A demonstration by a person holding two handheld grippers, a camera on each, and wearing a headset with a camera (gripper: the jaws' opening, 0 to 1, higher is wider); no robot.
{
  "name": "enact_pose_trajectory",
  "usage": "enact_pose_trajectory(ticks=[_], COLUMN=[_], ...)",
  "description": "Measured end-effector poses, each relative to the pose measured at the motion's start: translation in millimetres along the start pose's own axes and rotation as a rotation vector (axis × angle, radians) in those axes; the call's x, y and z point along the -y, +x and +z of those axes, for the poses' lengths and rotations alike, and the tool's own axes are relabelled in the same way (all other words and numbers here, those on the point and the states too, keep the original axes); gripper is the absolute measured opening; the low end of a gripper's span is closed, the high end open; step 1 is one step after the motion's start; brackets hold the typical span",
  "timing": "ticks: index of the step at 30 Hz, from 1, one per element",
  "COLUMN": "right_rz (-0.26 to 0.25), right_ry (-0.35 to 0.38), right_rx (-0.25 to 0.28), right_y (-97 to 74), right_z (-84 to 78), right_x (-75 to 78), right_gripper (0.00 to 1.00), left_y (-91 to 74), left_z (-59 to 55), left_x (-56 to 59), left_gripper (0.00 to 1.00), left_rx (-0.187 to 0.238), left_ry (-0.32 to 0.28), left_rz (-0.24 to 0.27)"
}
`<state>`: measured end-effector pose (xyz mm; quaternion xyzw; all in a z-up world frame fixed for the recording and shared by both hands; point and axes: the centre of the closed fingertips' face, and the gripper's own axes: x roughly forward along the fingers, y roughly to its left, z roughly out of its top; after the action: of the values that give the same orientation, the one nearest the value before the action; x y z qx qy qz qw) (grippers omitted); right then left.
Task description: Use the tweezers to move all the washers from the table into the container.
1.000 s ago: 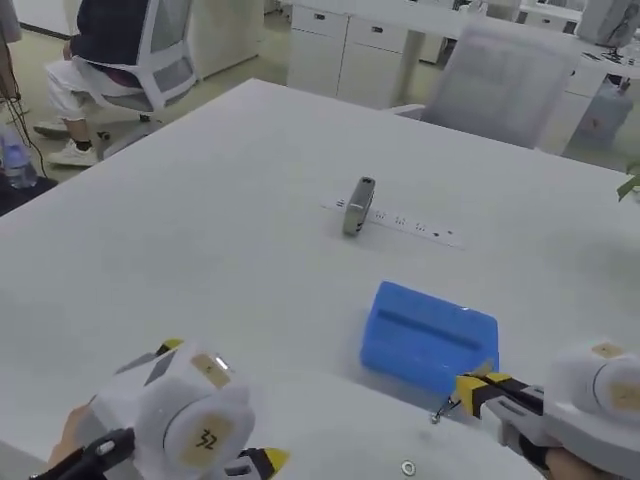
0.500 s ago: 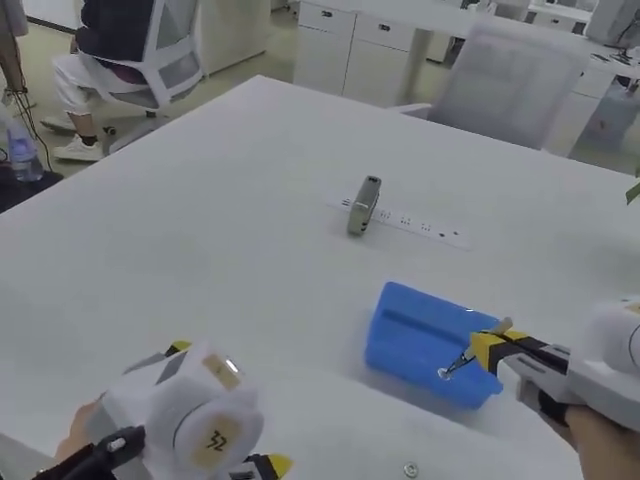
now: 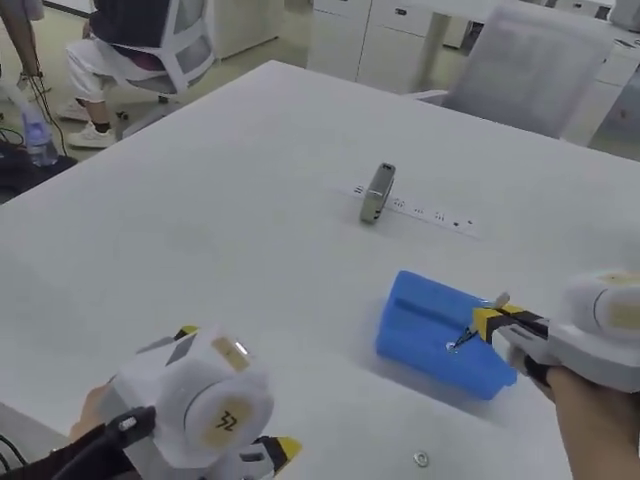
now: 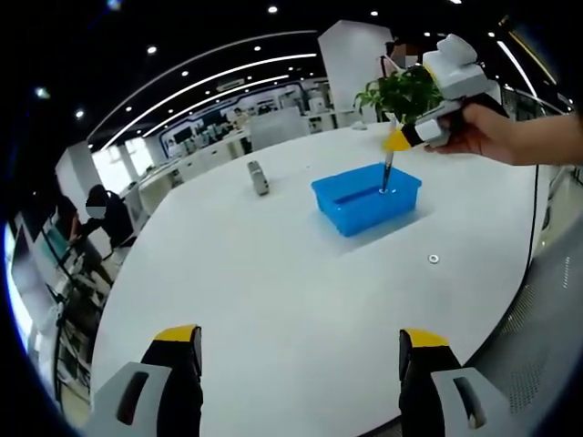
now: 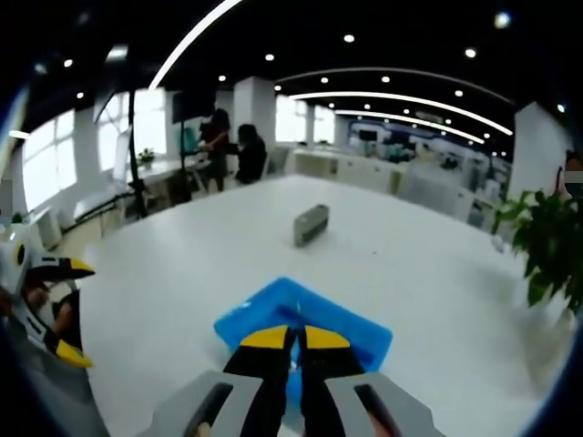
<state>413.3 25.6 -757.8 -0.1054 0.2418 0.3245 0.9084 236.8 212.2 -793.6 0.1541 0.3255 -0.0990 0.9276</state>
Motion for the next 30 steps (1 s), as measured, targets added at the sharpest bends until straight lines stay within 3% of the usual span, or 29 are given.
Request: enact_pose_trajectory(ticks=[7,14,19,24,30], right_rz=[-0.008,-0.023,-0.021,-0.024,-0.017], right_ry=[0.027,0.046,0.048,-0.005,0.002], right_rx=[-0.042,-0.052,-0.045,-0.042,-0.055], right_y=[15.3,20.7,18.9,18.0,13.1], right_z=[-18.7,-28.7,-24.8,-26.9,-25.3], right_x=[2.9,5.6,5.3,3.8,4.6], right_gripper=[0.00,0.00,0.00,0.00,0.01], left_y=[0.5,0.9,0.8,0.5,0.4], left_z=[-1.2,-2.4,-2.4,-2.5,-2.3], left_x=[-0.4,0.3,0.3,0.7,1.8], left_gripper=[0.91,0.91,0.91,0.91,0.91], left_rx=[-0.007,-0.015,-0.016,-0.017,-0.016], left_ry=[-0.007,-0.002,-0.004,-0.003,0.003], left_rz=[0.000,-0.001,-0.001,-0.002,-0.007])
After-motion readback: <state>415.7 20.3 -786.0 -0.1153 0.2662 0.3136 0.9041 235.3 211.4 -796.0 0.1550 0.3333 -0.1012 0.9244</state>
